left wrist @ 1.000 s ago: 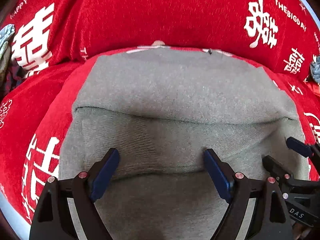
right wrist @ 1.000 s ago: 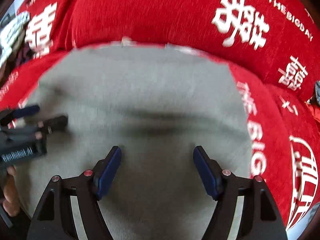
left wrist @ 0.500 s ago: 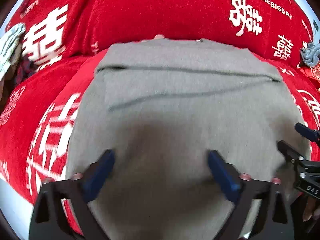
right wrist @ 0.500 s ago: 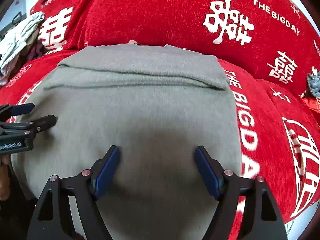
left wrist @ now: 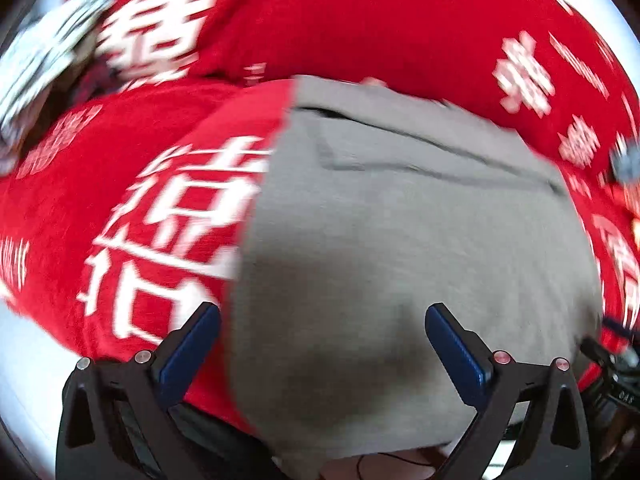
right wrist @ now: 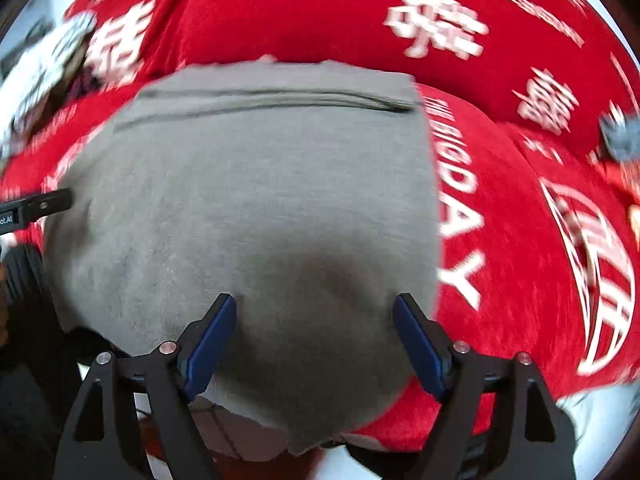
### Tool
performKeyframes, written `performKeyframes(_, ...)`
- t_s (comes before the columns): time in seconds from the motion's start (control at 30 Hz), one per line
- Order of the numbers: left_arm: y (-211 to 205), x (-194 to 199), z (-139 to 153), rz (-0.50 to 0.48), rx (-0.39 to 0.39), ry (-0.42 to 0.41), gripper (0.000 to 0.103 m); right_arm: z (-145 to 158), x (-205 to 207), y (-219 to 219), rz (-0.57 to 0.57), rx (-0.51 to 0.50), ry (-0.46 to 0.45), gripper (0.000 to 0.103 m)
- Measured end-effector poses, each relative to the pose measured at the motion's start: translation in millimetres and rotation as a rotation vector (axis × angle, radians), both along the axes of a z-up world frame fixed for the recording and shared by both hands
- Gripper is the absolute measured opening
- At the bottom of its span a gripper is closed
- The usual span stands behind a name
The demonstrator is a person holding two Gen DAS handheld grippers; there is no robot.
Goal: Fold small clothes
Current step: 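Grasp the sweater hem with both grippers and lift it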
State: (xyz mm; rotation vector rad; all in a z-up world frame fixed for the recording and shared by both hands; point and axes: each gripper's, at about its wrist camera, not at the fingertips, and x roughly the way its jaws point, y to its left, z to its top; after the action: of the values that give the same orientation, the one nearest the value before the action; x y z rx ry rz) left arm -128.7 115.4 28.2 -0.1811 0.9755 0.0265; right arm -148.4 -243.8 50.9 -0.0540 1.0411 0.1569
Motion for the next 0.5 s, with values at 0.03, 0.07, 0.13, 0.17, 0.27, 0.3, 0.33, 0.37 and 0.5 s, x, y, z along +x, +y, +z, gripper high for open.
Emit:
performKeyframes(0.03,13,3,-4,0.026,-0.033,0.018,0.102,-1,0,-7,-0.032,0.012,-0.003,0.083)
performKeyframes(0.07,27,8,-10,0.059,-0.084,0.050,0.102,-3,4,-19,-0.076,0.028,0.000,0.083)
performKeyframes(0.13,38,11,-20,0.071,-0.162,0.080,0.102,-9,11,-32,-0.131,0.055,0.032,0.083)
performKeyframes(0.17,39,12,-24,0.061,-0.200,0.096,0.102,-11,13,-35,-0.139,0.071,0.044,0.083)
performKeyframes(0.27,21,6,-25,0.001,-0.158,0.085,0.102,-13,10,-30,-0.119,0.068,0.036,0.083)
performKeyframes(0.3,15,3,-26,-0.015,-0.148,0.086,0.102,-14,7,-25,-0.097,0.059,0.037,0.083)
performKeyframes(0.33,8,1,-26,-0.041,-0.141,0.089,0.102,-15,4,-21,-0.084,0.050,0.036,0.083)
performKeyframes(0.37,3,-1,-27,-0.063,-0.140,0.096,0.102,-17,1,-18,-0.071,0.043,0.040,0.083)
performKeyframes(0.5,-3,-14,-36,-0.070,-0.164,0.147,0.102,-22,-13,-17,-0.068,0.038,0.065,0.084)
